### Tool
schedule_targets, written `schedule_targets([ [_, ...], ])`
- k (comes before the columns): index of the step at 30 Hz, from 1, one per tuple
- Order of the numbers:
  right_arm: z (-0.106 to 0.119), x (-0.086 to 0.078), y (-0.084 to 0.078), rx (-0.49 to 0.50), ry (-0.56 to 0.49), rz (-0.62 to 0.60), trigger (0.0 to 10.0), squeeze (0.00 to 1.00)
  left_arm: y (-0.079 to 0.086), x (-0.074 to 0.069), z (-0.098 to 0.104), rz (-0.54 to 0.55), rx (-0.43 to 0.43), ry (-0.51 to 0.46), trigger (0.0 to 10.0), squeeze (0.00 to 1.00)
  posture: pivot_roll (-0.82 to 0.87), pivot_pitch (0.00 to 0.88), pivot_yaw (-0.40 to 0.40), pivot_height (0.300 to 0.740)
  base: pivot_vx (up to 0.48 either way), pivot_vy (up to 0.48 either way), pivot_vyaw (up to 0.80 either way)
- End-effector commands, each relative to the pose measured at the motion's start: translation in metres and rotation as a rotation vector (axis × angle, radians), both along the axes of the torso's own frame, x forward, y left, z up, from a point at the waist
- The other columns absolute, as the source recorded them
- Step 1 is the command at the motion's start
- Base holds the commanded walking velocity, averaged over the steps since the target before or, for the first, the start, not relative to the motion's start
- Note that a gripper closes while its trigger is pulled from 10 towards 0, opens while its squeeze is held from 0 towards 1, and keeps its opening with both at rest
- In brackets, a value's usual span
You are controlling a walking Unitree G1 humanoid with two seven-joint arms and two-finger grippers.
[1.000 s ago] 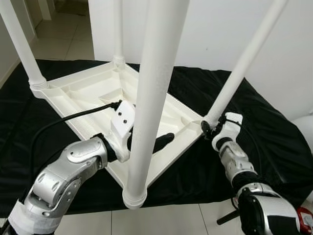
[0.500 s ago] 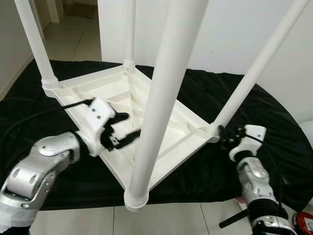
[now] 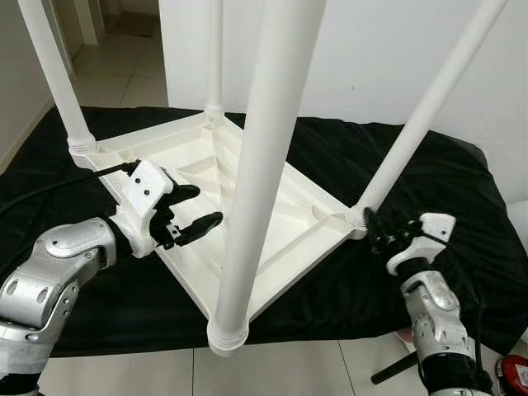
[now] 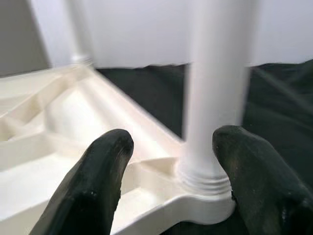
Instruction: Building children table
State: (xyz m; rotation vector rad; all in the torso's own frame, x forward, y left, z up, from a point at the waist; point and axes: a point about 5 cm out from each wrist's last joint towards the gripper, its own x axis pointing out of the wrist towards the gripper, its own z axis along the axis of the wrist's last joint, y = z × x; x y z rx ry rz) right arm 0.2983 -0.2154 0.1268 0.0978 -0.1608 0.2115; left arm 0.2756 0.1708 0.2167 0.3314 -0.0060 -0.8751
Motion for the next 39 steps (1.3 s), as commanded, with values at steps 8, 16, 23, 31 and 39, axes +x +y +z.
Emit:
schedule_targets([
  [8, -0.004, -0.024, 0.039, -0.073, 0.090, 0.406, 10.0, 1.00, 0.031, 0.008, -0.018, 0.037, 0.174, 0.029, 10.0, 0.00, 0.05, 0.000, -0.094, 0.740, 0.000, 0.000, 0.00],
  [16, 0.003, -0.046, 0.060, -0.158, 0.118, 0.712, 10.0, 1.00, 0.033, 0.015, -0.013, 0.034, 0.171, 0.014, 10.0, 0.00, 0.04, 0.000, -0.084, 0.740, 0.000, 0.000, 0.00],
  [23, 0.011, -0.068, 0.072, -0.234, 0.176, 1.025, 10.0, 0.00, 0.027, 0.015, -0.013, -0.017, 0.173, 0.007, 10.0, 0.00, 0.04, 0.000, -0.081, 0.740, 0.000, 0.000, 0.00],
  [31, 0.020, -0.075, 0.087, -0.252, 0.172, 1.256, 10.0, 0.00, 0.026, 0.016, -0.016, -0.038, 0.175, 0.008, 10.0, 0.00, 0.05, 0.000, -0.084, 0.740, 0.000, 0.000, 0.00],
  [39, 0.021, -0.067, 0.113, -0.248, 0.147, 1.340, 10.0, 0.00, 0.022, 0.017, -0.017, -0.042, 0.169, 0.004, 10.0, 0.00, 0.06, 0.000, -0.096, 0.740, 0.000, 0.000, 0.00],
])
